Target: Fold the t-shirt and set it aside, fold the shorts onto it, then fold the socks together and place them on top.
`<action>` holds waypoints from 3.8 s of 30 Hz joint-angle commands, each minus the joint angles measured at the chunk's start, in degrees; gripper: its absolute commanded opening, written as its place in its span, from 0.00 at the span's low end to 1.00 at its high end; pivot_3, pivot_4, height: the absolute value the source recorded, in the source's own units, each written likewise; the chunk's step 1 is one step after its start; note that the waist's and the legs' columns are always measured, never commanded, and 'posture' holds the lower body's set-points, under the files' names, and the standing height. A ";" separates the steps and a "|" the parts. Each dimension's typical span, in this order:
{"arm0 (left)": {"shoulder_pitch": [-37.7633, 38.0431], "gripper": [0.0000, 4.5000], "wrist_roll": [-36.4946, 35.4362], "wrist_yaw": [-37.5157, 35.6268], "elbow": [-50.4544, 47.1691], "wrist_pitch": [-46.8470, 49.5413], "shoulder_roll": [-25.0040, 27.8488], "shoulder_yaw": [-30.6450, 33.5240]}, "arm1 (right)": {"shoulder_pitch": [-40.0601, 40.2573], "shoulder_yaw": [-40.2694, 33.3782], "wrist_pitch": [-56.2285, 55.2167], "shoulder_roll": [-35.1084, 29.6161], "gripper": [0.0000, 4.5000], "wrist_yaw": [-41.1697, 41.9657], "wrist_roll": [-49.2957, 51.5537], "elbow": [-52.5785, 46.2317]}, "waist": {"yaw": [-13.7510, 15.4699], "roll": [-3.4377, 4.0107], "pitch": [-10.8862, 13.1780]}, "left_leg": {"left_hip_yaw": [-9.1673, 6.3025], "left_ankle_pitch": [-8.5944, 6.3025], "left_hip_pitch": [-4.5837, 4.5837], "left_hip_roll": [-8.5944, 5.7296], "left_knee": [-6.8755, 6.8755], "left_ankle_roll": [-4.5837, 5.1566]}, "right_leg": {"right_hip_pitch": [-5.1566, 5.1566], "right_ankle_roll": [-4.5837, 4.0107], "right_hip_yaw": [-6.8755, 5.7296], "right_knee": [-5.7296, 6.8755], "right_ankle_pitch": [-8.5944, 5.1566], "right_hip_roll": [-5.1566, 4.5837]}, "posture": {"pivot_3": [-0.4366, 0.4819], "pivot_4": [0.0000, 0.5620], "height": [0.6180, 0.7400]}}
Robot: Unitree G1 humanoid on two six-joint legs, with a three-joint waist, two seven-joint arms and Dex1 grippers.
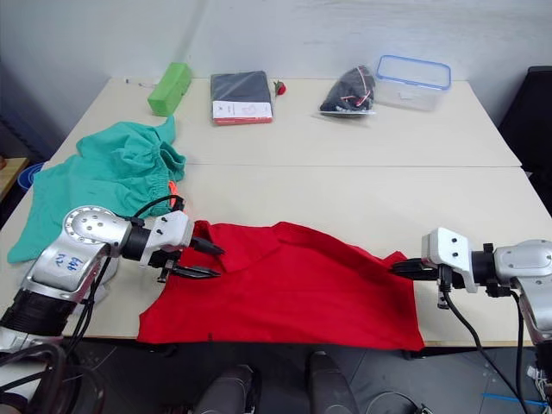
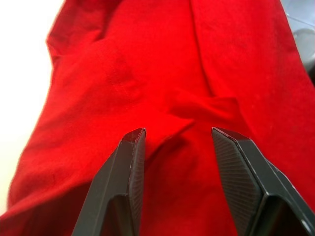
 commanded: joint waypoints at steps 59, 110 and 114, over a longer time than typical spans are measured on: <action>-6.24 0.01 -25.81 6.93 3.16 45.71 4.50 19.00 | -0.12 4.07 -27.02 -0.42 0.00 -1.82 -8.43 11.36 | -0.09 0.00 0.00 | -0.02 0.02 0.05 0.00 0.00 -0.02 | -0.01 -0.04 -0.03 0.10 -0.02 0.03 | 0.48 0.27 1.00; -0.05 0.00 3.99 13.77 6.58 8.94 -3.32 -5.25 | -4.74 18.71 6.48 3.85 0.00 -17.69 -14.17 -10.99 | 0.15 -0.07 -0.06 | -0.02 0.12 -0.09 -0.06 -0.45 -0.21 | -0.40 -0.19 -0.02 0.11 -0.15 -0.04 | 0.48 0.27 1.00; -0.07 0.00 6.28 13.63 8.82 6.83 -3.68 -5.52 | -5.11 19.61 2.71 3.36 0.00 -19.44 -19.40 -7.03 | -0.01 -0.10 -0.09 | -0.01 0.10 0.77 -0.05 -0.57 -0.16 | 0.54 -0.17 -0.03 -0.06 -0.14 -0.02 | 0.48 0.27 1.00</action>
